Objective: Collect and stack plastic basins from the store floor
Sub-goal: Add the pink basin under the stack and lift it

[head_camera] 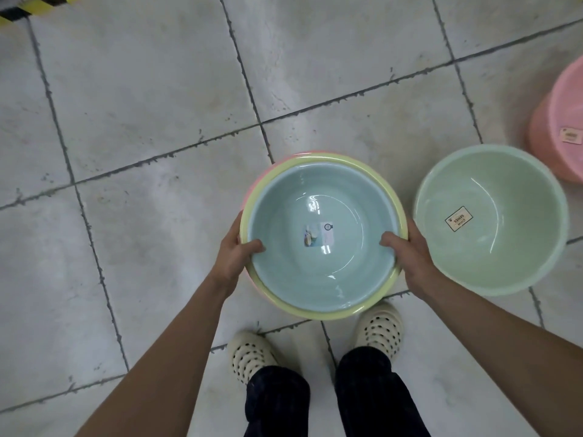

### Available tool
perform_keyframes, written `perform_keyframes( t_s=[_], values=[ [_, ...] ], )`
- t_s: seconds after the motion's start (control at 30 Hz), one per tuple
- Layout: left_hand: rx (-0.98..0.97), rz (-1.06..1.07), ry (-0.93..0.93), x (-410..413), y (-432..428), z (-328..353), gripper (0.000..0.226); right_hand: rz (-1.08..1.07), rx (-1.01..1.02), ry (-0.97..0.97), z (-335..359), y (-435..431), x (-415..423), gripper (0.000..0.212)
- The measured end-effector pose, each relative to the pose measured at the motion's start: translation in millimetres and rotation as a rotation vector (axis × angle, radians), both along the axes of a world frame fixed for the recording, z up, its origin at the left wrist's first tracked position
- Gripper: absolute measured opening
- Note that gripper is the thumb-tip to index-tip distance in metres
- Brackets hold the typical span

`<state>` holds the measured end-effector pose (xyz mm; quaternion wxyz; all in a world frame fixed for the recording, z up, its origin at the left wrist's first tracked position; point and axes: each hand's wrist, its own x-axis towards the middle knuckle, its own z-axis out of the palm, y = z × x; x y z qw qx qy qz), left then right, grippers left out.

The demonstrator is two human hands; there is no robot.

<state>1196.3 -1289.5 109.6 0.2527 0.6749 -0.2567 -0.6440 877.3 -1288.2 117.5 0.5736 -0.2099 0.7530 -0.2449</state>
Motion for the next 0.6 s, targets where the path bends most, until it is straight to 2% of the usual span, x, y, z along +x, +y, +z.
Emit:
perform_keyframes(
  t_s=[0.3, 0.6],
  values=[
    [0.021, -0.071, -0.002, 10.1, 16.2, -45.6, 0.083, 0.08, 0.053, -0.03, -44.7, 27.9, 0.7, 0.063],
    [0.001, -0.163, -0.045, 16.9, 12.4, -67.6, 0.082, 0.089, 0.042, -0.028, -61.7, 33.9, -2.1, 0.069]
  ],
)
